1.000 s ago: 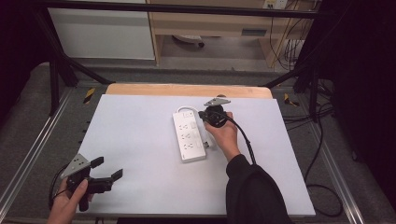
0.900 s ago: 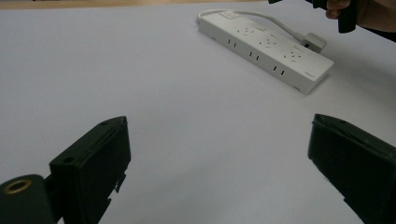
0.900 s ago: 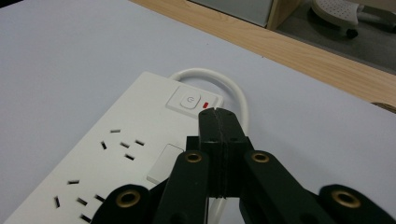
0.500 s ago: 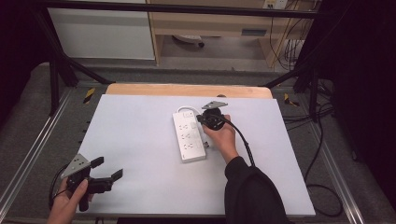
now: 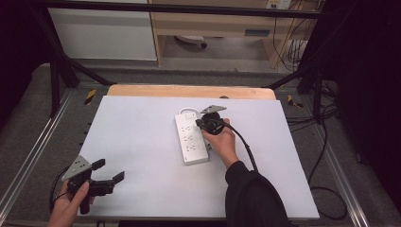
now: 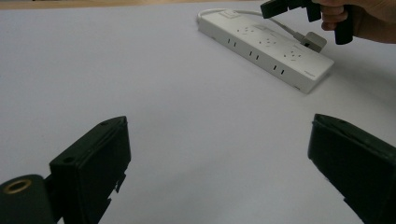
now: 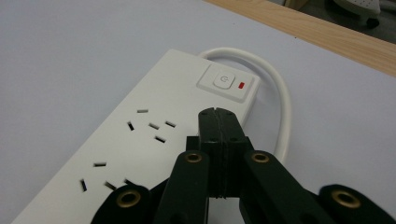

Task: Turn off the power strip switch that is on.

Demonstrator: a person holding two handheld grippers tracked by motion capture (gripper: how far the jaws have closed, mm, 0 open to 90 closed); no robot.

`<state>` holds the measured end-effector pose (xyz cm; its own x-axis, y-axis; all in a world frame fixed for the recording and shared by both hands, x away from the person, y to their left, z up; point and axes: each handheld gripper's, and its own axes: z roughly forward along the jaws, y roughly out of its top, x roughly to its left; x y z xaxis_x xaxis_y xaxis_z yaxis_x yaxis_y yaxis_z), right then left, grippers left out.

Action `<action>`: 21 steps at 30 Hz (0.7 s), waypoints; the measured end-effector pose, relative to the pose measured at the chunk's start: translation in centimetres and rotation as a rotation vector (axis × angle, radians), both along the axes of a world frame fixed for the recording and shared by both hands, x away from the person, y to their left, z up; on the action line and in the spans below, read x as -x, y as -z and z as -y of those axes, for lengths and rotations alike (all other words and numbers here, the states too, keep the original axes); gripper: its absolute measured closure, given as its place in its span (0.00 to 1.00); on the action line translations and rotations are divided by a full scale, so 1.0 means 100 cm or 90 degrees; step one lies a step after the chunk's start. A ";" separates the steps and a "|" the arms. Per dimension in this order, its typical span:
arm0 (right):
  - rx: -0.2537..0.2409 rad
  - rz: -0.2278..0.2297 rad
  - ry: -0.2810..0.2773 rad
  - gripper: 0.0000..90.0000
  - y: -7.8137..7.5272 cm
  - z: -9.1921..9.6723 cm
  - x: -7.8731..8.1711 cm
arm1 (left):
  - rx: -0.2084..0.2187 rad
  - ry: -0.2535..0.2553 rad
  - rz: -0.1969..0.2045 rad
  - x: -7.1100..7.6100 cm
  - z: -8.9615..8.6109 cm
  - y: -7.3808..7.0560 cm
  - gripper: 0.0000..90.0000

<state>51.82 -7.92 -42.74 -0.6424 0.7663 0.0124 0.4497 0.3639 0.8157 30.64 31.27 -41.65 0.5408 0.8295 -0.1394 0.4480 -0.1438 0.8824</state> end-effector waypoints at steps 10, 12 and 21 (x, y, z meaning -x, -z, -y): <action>0.004 -0.001 -0.008 1.00 0.002 -0.005 0.003 | -0.001 0.001 0.001 0.000 0.000 0.000 0.06; 0.007 -0.005 -0.009 1.00 0.003 -0.005 0.003 | -0.001 0.001 0.000 0.000 0.000 0.000 0.06; 0.009 -0.007 -0.006 1.00 0.006 -0.006 0.004 | -0.002 0.002 0.000 0.000 0.000 0.000 0.06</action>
